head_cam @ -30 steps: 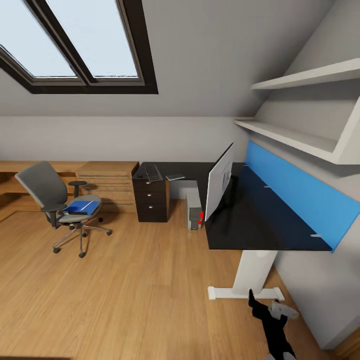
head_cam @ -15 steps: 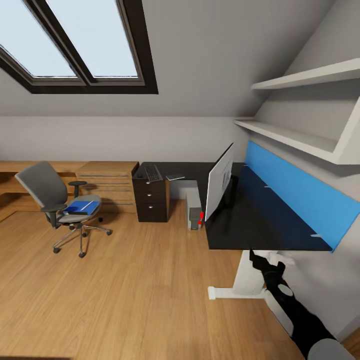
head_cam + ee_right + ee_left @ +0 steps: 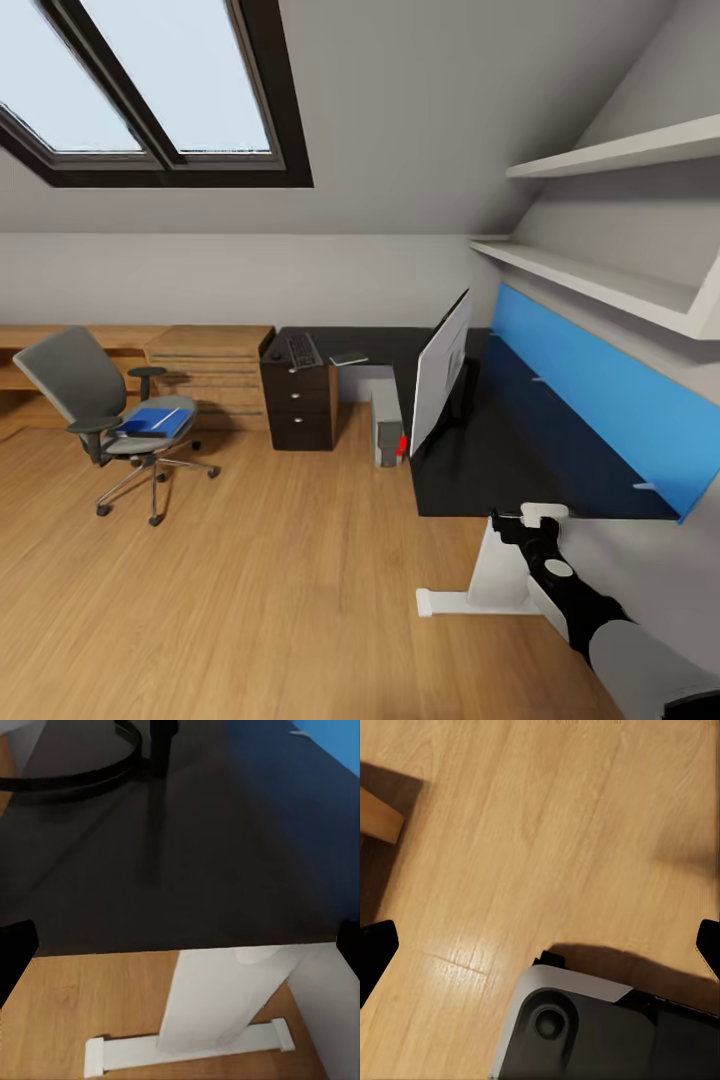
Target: In the bedroom, organize the workspace by keeping the computer under the desk, ensuring the monitor is on the desk, placing the keyboard on the desk next to the monitor, placing the mouse on the desk next to the keyboard, moving the folder from the swivel chair onto the desk next to the mouse, stacking the notebook on top of the folder with the pen on top of the notebook, and positioning the swivel chair next to the desk.
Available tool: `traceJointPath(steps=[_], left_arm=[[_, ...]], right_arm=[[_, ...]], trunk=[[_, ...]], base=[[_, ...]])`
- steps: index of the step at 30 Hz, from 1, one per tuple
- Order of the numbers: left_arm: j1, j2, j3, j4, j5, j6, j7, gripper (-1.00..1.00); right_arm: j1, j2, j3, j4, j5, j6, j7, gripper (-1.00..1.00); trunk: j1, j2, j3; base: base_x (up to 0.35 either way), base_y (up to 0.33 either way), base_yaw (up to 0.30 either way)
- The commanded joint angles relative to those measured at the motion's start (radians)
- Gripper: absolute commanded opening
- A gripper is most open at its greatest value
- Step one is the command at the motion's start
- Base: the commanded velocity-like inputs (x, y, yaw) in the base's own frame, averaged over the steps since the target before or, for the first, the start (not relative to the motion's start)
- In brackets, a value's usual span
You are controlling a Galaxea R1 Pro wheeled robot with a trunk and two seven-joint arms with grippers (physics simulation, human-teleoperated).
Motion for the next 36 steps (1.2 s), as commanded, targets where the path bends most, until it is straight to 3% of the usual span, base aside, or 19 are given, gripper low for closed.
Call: traceJointPath(steps=[1, 5, 11, 22, 30, 36], left_arm=[[0.0, 0.0, -0.001, -0.002, 0.01, 0.001, 0.002, 1.0], [0.0, 0.0, -0.002, 0.0, 0.009, 0.0, 0.0, 1.0], [0.0, -0.001, -0.003, 0.001, 0.009, 0.0, -0.001, 1.0], [0.001, -0.002, -0.002, 0.001, 0.011, 0.001, 0.0, 1.0], [0.001, -0.001, -0.003, 0.001, 0.01, 0.001, 0.0, 1.0], [0.0, -0.002, -0.003, 0.001, 0.01, 0.001, 0.0, 1.0]], right_arm=[[-0.003, 0.002, 0.009, 0.013, -0.001, -0.016, 0.003, 1.0], [-0.008, 0.009, 0.01, 0.054, 0.032, -0.062, 0.023, 1.0], [-0.01, 0.012, 0.01, 0.072, 0.051, -0.111, 0.031, 1.0], [-0.01, 0.025, 0.01, 0.079, 0.053, -0.162, 0.032, 1.0], [-0.01, 0.038, 0.01, 0.111, 0.055, -0.244, 0.033, 1.0], [-0.01, 0.04, 0.01, 0.115, 0.054, -0.254, 0.032, 1.0]], trunk=[[0.001, -0.002, -0.002], [0.001, -0.002, -0.002], [0.001, -0.002, -0.002], [0.001, -0.002, -0.002], [0.001, -0.002, -0.002], [0.001, -0.002, -0.002]], base=[[0.308, -0.043, 0.0], [0.314, -0.021, 0.0], [0.316, -0.073, 0.0], [0.222, -0.107, 0.0], [0.157, -0.009, 0.0], [0.317, 0.0, 0.0]])
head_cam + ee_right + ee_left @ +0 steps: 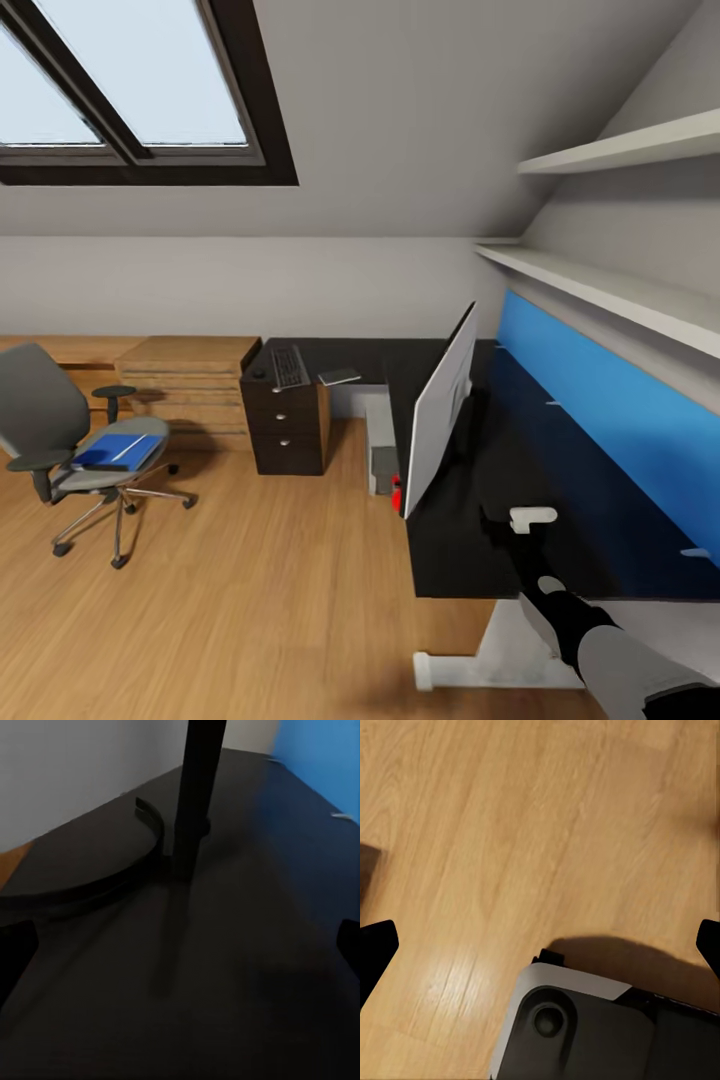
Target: In the bedroom, organize the workspace by keeping the computer under the desk, ensuring the monitor is on the desk, placing the keyboard on the desk next to the monitor, placing the mouse on the desk next to the keyboard, moving the folder from the swivel chair onto the desk next to the mouse, stacking the notebook on top of the folder with the pen on top of the notebook, and positioning the swivel chair next to the desk.
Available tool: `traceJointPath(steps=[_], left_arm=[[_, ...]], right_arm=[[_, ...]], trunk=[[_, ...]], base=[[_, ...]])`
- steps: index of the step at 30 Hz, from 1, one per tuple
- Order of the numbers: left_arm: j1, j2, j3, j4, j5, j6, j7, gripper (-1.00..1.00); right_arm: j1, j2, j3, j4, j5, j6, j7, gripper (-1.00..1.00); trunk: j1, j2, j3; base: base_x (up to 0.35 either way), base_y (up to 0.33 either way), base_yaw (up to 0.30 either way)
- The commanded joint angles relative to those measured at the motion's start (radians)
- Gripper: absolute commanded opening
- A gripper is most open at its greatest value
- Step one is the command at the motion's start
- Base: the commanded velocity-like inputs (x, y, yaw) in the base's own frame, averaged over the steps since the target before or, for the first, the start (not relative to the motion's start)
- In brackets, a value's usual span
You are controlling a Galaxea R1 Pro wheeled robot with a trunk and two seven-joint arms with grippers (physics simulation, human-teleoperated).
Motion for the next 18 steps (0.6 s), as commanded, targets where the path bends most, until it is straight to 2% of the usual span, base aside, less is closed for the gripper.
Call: traceJointPath(steps=[1, 7, 18], left_arm=[[0.0, 0.0, 0.0, -0.002, 0.011, 0.001, 0.002, 1.0], [0.001, 0.0, 0.0, -0.002, 0.011, 0.001, 0.003, 1.0], [0.001, 0.001, 0.001, -0.002, 0.011, 0.003, 0.003, 1.0]], right_arm=[[-0.001, 0.0, 0.008, 0.0, -0.008, -0.003, -0.004, 1.0], [-0.001, 0.006, 0.008, 0.0, -0.008, -0.005, -0.005, 1.0], [-0.001, 0.008, 0.007, 0.001, -0.007, -0.006, -0.005, 1.0]], trunk=[[0.001, -0.002, -0.002], [0.001, -0.002, -0.002], [0.001, -0.002, -0.002]], base=[[0.321, 0.0, 0.0], [0.322, -0.01, 0.0], [0.322, -0.082, 0.0]])
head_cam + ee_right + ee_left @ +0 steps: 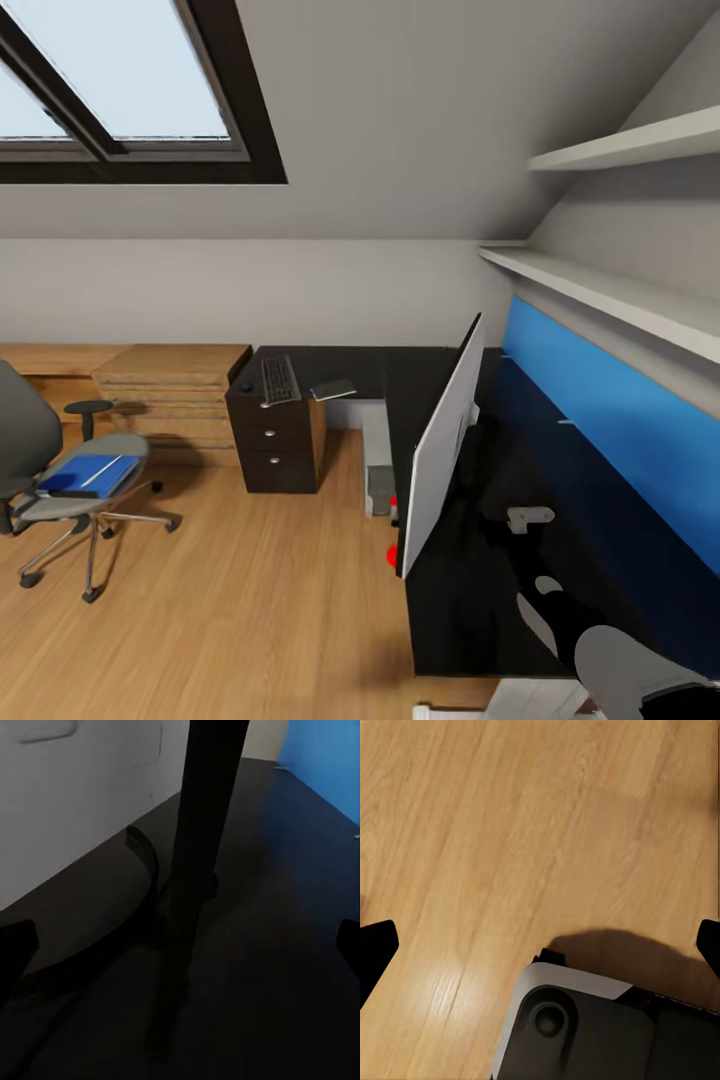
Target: In the bedroom, organize the workspace by keeping the computer under the desk, ensuring the monitor is on the desk, placing the keyboard on the desk next to the monitor, placing the mouse on the desk next to the keyboard, moving the folder from the swivel chair onto the desk next to the mouse, stacking the notebook on top of the folder with the pen on top of the notebook, and positioning the swivel chair next to the desk.
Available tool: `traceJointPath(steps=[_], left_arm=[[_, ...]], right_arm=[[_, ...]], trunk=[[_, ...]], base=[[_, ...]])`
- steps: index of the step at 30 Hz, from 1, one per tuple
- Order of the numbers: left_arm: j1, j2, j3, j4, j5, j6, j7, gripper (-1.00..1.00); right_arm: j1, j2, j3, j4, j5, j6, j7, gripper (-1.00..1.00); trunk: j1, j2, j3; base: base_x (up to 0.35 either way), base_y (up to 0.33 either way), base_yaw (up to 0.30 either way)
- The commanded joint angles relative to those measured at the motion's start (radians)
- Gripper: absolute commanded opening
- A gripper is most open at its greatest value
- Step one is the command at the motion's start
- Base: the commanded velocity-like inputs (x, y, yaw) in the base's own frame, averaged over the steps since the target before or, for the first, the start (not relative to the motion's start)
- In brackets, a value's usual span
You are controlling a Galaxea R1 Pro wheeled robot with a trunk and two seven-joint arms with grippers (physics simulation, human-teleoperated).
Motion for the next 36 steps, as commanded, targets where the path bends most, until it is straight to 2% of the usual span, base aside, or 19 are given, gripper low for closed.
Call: traceJointPath(steps=[1, 12, 32, 34, 36], left_arm=[[0.0, 0.0, 0.0, -0.002, 0.01, 0.001, 0.003, 1.0], [0.0, -0.001, 0.0, -0.002, 0.01, 0.001, 0.004, 1.0], [0.0, -0.002, 0.0, -0.009, 0.012, -0.001, 0.001, 1.0], [0.0, -0.001, 0.0, -0.019, 0.013, -0.002, -0.001, 1.0], [0.0, 0.0, 0.001, -0.09, 0.015, -0.002, -0.002, 1.0]], right_arm=[[-0.001, -0.001, 0.009, 0.0, -0.008, -0.003, -0.004, 1.0], [-0.001, -0.001, 0.009, 0.0, -0.008, -0.002, -0.004, 1.0], [-0.001, -0.001, 0.009, 0.0, -0.008, -0.003, -0.004, 1.0], [-0.001, -0.001, 0.009, 0.0, -0.008, -0.003, -0.004, 1.0], [-0.001, -0.001, 0.011, 0.0, -0.008, 0.001, -0.004, 1.0]], trunk=[[0.001, -0.002, -0.002], [0.001, -0.002, -0.002], [0.001, -0.002, -0.002], [0.001, -0.002, -0.002], [0.001, -0.002, -0.002]], base=[[0.322, -0.111, 0.0], [0.241, -0.117, 0.0], [0.009, -0.006, 0.0], [0.0, 0.0, 0.0], [0.0, 0.0, 0.0]])
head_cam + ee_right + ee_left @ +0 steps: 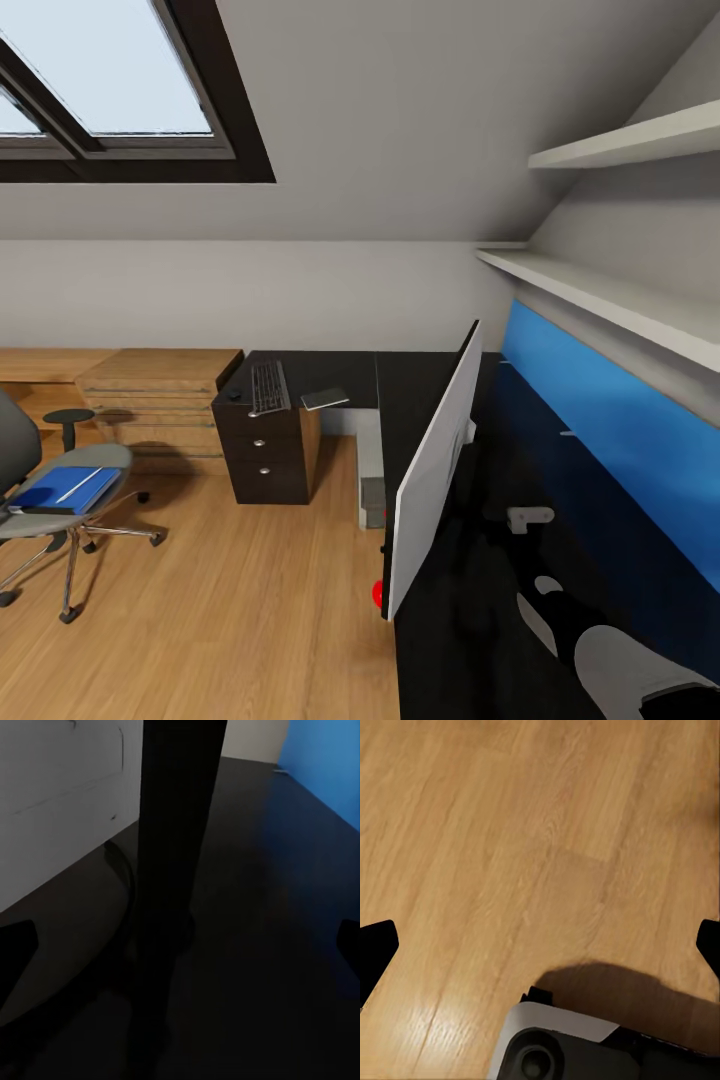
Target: In the bedroom, organize the workspace by keeping the computer under the desk, ensuring the monitor is on the desk, placing the keyboard on the desk next to the monitor, placing the mouse on the desk next to the keyboard, moving the folder from the swivel chair onto the desk next to the mouse, stacking the notebook on top of the folder with the pen on top of the notebook, and positioning the swivel chair next to the desk.
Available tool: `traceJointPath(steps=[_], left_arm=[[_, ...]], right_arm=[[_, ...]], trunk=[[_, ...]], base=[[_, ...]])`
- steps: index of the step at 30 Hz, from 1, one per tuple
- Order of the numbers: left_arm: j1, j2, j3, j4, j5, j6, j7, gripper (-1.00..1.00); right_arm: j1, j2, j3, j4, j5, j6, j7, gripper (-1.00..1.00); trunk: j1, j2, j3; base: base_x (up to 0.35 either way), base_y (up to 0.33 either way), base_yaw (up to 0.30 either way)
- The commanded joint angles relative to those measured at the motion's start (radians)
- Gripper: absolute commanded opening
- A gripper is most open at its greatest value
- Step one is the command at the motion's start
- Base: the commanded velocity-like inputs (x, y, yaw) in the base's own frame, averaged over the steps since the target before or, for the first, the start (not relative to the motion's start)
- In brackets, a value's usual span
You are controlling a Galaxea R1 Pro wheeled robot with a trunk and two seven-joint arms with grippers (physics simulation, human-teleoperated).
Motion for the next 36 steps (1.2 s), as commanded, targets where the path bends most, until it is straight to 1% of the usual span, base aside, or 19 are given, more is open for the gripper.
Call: traceJointPath(steps=[1, 4, 6, 9, 11, 12, 14, 16, 21, 22, 29, 36], left_arm=[[0.0, 0.0, 0.0, -0.044, 0.012, 0.003, 0.002, 1.0], [0.001, 0.0, 0.001, -0.104, 0.013, 0.005, 0.002, 1.0], [0.002, 0.0, 0.001, -0.179, 0.014, 0.006, 0.002, 1.0], [0.013, 0.0, 0.001, -0.231, 0.015, 0.007, 0.002, 1.0], [0.032, 0.0, 0.002, -0.276, 0.015, 0.008, 0.002, 1.0], [0.061, 0.0, 0.002, -0.329, 0.016, 0.009, 0.002, 1.0], [0.066, 0.0, 0.003, -0.336, 0.016, 0.009, 0.002, 1.0], [0.071, 0.0, 0.003, -0.344, 0.016, 0.009, 0.002, 1.0], [0.073, 0.002, 0.004, -0.346, 0.016, 0.009, 0.002, 1.0], [0.073, 0.003, 0.01, -0.328, 0.015, 0.009, 0.002, 1.0], [0.073, 0.005, 0.017, -0.323, 0.015, 0.009, 0.002, 1.0], [0.073, 0.007, 0.018, -0.323, 0.014, 0.009, 0.003, 1.0]], right_arm=[[-0.001, 0.0, 0.009, 0.0, -0.009, 0.001, -0.005, 1.0], [-0.001, 0.0, 0.009, 0.0, -0.011, 0.014, -0.007, 1.0], [-0.001, 0.001, 0.009, -0.004, -0.013, 0.054, -0.009, 1.0], [-0.001, 0.001, 0.006, -0.008, -0.015, 0.092, -0.01, 1.0], [-0.001, 0.0, 0.005, -0.011, -0.017, 0.114, -0.009, 1.0], [-0.001, 0.0, 0.004, -0.024, -0.017, 0.107, -0.008, 1.0], [-0.001, 0.0, 0.005, -0.027, -0.017, 0.093, -0.008, 1.0], [-0.001, 0.003, 0.006, -0.029, -0.019, 0.06, -0.009, 1.0], [-0.001, 0.007, 0.005, -0.03, -0.019, 0.046, -0.01, 1.0], [-0.001, 0.008, 0.004, -0.029, -0.018, 0.034, -0.01, 1.0], [-0.001, 0.01, 0.004, -0.026, -0.017, 0.033, -0.01, 1.0], [-0.001, 0.01, 0.003, -0.026, -0.017, 0.033, -0.01, 1.0]], trunk=[[0.001, -0.002, -0.002], [0.001, -0.002, -0.002], [0.001, -0.002, -0.002], [0.001, -0.002, -0.002], [0.001, -0.002, -0.002], [0.001, -0.002, -0.002], [0.001, -0.002, -0.002], [0.001, -0.002, -0.002], [0.001, -0.002, -0.002], [0.001, -0.002, -0.002], [0.001, -0.002, -0.002], [0.001, -0.002, -0.002]], base=[[0.0, 0.0, 0.0], [0.0, 0.0, 0.0], [0.0, 0.0, 0.0], [0.0, 0.0, 0.0], [0.0, 0.0, 0.0], [0.0, 0.0, 0.0], [0.0, 0.0, 0.0], [0.0, 0.0, 0.0], [0.0, 0.0, 0.0], [0.0, -0.005, 0.0], [-0.094, -0.202, 0.017], [-0.053, -0.135, 0.158]])
